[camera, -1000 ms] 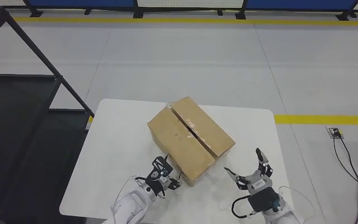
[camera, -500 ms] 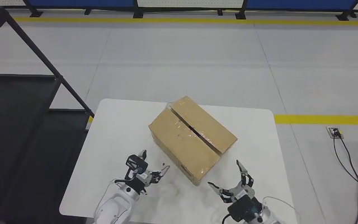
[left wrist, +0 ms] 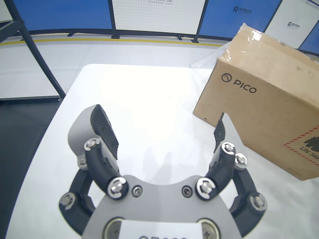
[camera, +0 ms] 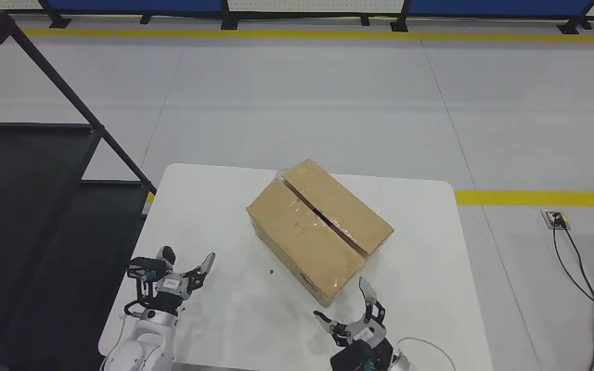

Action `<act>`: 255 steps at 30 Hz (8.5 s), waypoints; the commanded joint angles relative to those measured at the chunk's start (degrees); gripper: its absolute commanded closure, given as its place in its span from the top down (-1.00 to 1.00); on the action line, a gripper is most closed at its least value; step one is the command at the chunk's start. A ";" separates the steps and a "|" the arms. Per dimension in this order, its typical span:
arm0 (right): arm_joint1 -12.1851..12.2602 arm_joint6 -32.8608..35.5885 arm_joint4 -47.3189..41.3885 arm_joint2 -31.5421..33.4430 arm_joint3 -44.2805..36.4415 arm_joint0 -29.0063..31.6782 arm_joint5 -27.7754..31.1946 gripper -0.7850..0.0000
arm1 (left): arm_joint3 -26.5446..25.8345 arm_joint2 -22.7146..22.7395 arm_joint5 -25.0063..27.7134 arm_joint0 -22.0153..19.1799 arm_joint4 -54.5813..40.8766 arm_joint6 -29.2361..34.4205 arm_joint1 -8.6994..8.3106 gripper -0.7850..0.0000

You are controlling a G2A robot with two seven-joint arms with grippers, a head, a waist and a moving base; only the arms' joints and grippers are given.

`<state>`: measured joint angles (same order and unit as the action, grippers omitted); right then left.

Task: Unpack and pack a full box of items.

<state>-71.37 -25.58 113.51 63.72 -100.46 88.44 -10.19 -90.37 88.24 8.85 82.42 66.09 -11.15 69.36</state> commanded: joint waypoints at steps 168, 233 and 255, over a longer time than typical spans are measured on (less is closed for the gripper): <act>-3.50 52.15 -108.43 14.13 45.55 -46.25 26.89 1.00 | 21.76 -10.58 7.71 -21.99 9.30 -1.19 1.52 1.00; 0.31 50.55 -109.91 24.04 28.93 -32.15 29.95 1.00 | 38.89 -20.33 6.13 -37.41 21.79 -3.90 3.52 1.00; 1.23 50.86 -109.96 24.99 29.60 -31.55 30.10 1.00 | 54.27 -25.40 -0.72 -46.08 13.71 -12.50 8.28 1.00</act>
<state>-70.16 25.16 3.58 88.75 -71.16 57.11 19.84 -36.13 62.63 8.31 36.22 80.41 -23.06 77.59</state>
